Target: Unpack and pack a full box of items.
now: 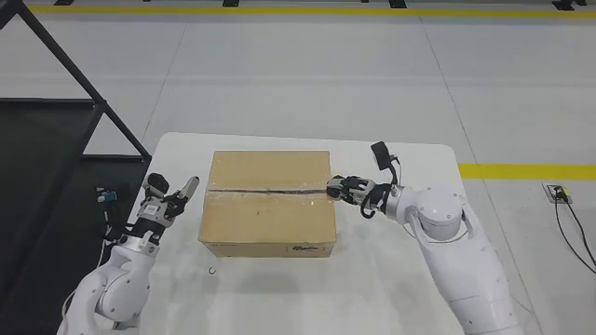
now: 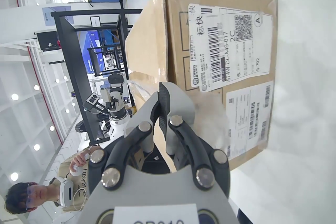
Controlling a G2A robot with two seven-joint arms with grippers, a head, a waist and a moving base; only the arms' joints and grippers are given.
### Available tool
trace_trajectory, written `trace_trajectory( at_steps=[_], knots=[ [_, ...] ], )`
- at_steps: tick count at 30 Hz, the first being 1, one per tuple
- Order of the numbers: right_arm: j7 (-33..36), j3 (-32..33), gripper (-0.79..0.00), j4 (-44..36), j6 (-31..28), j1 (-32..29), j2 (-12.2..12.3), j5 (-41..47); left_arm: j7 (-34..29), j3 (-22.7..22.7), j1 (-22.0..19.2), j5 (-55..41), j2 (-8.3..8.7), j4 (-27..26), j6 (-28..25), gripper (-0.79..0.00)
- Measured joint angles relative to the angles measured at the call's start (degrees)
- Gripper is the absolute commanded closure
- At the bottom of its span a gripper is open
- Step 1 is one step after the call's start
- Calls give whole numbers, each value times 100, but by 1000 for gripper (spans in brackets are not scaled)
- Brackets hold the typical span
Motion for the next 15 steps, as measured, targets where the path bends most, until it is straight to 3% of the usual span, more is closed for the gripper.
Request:
trace_trajectory(
  at_steps=[15],
  knots=[
    [-93, 175, 0, 51, -201, -195, 116, 268, 0, 35, 11, 39, 2, -35, 45, -785]
  ],
)
